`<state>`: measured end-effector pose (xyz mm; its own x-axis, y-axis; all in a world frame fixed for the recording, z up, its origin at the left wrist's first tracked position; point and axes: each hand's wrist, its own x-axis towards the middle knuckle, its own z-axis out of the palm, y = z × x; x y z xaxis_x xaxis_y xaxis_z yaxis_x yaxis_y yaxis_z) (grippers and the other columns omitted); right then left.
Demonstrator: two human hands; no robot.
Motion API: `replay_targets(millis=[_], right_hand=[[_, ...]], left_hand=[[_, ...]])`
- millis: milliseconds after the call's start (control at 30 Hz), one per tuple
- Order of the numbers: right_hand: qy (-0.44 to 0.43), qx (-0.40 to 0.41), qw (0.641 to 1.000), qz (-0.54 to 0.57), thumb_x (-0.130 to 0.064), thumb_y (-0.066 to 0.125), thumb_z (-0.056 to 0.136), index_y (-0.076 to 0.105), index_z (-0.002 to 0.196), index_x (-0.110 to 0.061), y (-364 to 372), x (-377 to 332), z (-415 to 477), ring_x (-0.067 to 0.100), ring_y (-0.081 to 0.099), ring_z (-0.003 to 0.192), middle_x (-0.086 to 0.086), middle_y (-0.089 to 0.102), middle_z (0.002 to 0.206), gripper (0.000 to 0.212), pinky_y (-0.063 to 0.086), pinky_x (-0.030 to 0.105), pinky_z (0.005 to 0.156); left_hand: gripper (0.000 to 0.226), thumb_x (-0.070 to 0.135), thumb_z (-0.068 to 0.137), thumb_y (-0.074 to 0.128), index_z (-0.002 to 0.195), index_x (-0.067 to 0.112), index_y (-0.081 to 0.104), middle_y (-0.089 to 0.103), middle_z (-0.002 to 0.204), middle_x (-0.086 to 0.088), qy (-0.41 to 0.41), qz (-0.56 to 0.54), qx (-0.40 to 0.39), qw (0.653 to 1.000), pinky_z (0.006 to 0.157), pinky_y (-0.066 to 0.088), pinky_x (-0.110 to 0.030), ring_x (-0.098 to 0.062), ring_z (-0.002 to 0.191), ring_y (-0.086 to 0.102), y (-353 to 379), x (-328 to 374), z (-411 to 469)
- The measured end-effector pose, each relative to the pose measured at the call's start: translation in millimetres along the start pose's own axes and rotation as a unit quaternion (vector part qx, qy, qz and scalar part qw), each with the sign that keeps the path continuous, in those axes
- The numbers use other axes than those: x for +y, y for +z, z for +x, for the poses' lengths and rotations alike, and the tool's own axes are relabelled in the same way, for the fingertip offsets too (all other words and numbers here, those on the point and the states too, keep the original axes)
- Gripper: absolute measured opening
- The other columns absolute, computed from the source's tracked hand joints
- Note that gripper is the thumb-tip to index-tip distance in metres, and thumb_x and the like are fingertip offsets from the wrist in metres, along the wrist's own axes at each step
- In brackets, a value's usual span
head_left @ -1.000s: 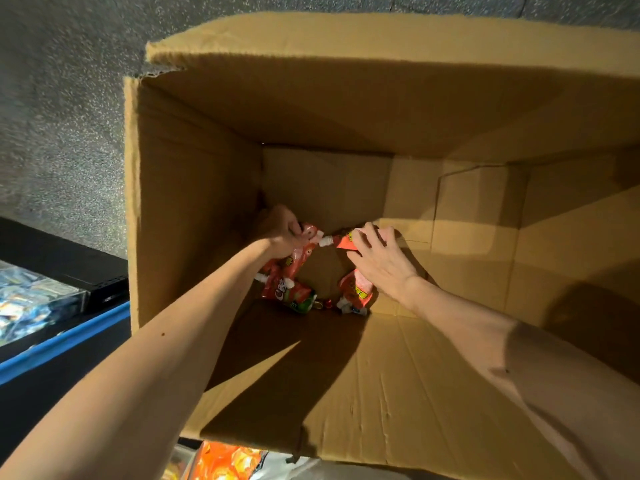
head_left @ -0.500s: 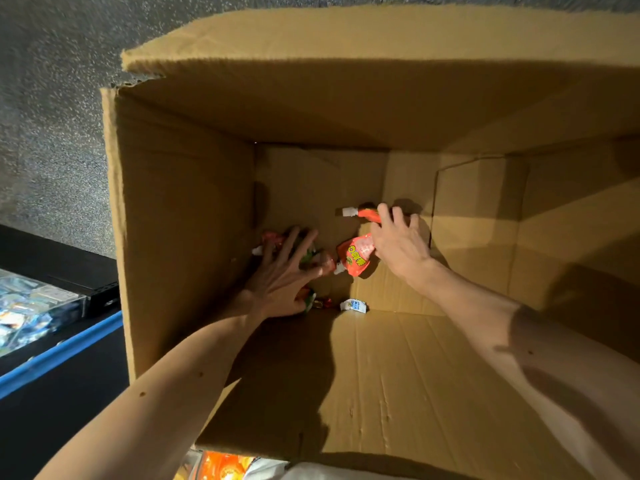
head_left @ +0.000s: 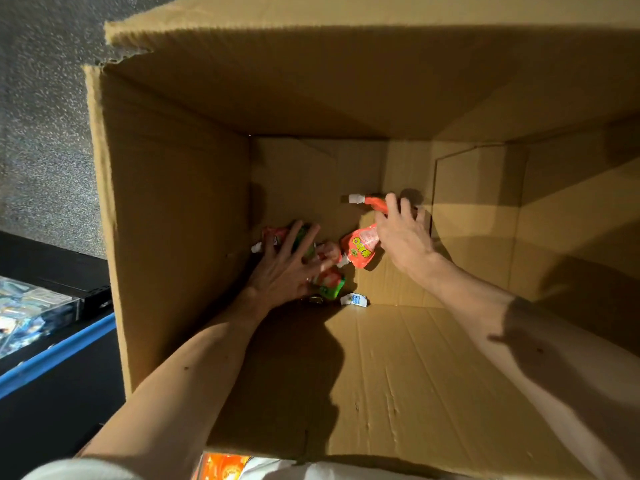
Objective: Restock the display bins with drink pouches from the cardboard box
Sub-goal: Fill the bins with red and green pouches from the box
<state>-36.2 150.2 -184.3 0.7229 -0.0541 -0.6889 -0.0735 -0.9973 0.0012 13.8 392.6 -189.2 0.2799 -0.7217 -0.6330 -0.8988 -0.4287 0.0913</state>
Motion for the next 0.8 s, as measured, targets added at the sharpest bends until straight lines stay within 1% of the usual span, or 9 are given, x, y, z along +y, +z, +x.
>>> replay_targets(millis=[100,200,333,467,533,567,600,700,800], right_hand=[[0.054,-0.016,0.997,0.049,-0.020,0.065,0.094,0.050,0.134,-0.004,-2.2,11.9,-1.7,0.038,0.038,0.130,0.021,0.025,0.146,0.046,0.039,0.059,0.107],[0.082,-0.005,0.992,0.095,-0.032,0.062,0.096,0.048,0.137,-0.003,-11.0,19.0,0.1,0.040,0.039,0.131,0.023,0.027,0.147,0.052,0.043,0.057,0.105],[0.119,0.004,0.985,0.129,-0.032,0.063,0.096,0.048,0.138,-0.003,-17.2,18.4,5.0,0.041,0.039,0.133,0.024,0.028,0.148,0.053,0.044,0.054,0.105],[0.120,0.006,0.978,0.171,-0.033,0.062,0.096,0.052,0.134,-0.003,-21.8,22.8,4.9,0.041,0.042,0.129,0.024,0.032,0.145,0.050,0.044,0.050,0.102],[0.126,0.002,0.972,0.200,-0.035,0.061,0.096,0.055,0.131,-0.004,-28.6,24.1,3.7,0.040,0.045,0.127,0.023,0.035,0.144,0.047,0.044,0.046,0.102],[0.131,0.000,0.967,0.220,-0.036,0.061,0.097,0.056,0.130,-0.005,-32.2,24.8,2.9,0.039,0.046,0.127,0.023,0.035,0.144,0.047,0.044,0.046,0.103],[0.136,-0.002,0.961,0.243,-0.038,0.060,0.097,0.057,0.130,-0.005,-35.9,25.7,1.8,0.039,0.048,0.126,0.023,0.037,0.143,0.047,0.044,0.046,0.103],[0.161,-0.021,0.937,0.310,-0.044,0.059,0.096,0.059,0.123,-0.006,-43.9,33.5,-1.1,0.035,0.055,0.113,0.018,0.047,0.129,0.046,0.046,0.042,0.094],[0.196,-0.027,0.891,0.408,-0.050,0.061,0.093,0.064,0.108,-0.012,-53.1,42.7,-12.8,0.031,0.055,0.101,0.013,0.047,0.118,0.041,0.045,0.037,0.090]], left_hand=[[0.089,0.054,0.075,0.070,0.150,0.036,0.025,0.009,0.161,-0.017,-0.097,-0.069,0.032,0.992,0.101,0.038,-0.066,-0.045,0.147,0.016,-11.2,11.3,17.2],[0.094,0.065,0.083,0.058,0.156,0.039,0.005,-0.009,0.164,-0.017,-0.193,-0.127,0.024,0.973,0.110,0.025,-0.069,-0.047,0.149,-0.005,-23.6,27.2,37.1],[0.125,0.081,0.065,0.065,0.151,0.041,-0.017,-0.011,0.159,-0.023,-0.177,-0.048,0.031,0.983,0.105,0.027,-0.075,-0.053,0.147,0.005,-25.1,30.2,55.5],[0.092,0.066,0.073,0.064,0.152,0.046,0.023,0.028,0.150,-0.016,-0.189,-0.065,0.016,0.980,0.090,0.050,-0.056,-0.044,0.134,0.041,-25.2,20.3,70.4],[0.087,0.062,0.077,0.066,0.152,0.043,0.026,0.032,0.149,-0.014,-0.186,-0.123,-0.024,0.975,0.092,0.050,-0.048,-0.039,0.130,0.040,-21.6,16.2,69.4],[0.083,0.061,0.083,0.063,0.154,0.038,0.027,0.032,0.151,-0.016,-0.196,-0.152,0.006,0.969,0.096,0.047,-0.044,-0.039,0.131,0.037,-25.6,15.7,67.4],[0.076,0.057,0.091,0.058,0.155,0.027,0.029,0.034,0.150,-0.024,-0.198,-0.246,0.020,0.949,0.097,0.046,-0.039,-0.045,0.131,0.036,-34.2,16.6,65.4],[0.054,0.026,0.105,0.044,0.140,-0.015,0.035,0.033,0.139,-0.046,-0.206,-0.463,0.105,0.856,0.074,0.042,-0.018,-0.051,0.118,0.049,-87.1,20.1,53.3],[0.035,0.015,0.099,0.058,0.133,0.008,0.050,0.062,0.129,-0.016,-0.185,-0.585,0.131,0.779,0.077,0.047,-0.010,0.002,0.093,0.064,-95.8,10.2,30.3]])
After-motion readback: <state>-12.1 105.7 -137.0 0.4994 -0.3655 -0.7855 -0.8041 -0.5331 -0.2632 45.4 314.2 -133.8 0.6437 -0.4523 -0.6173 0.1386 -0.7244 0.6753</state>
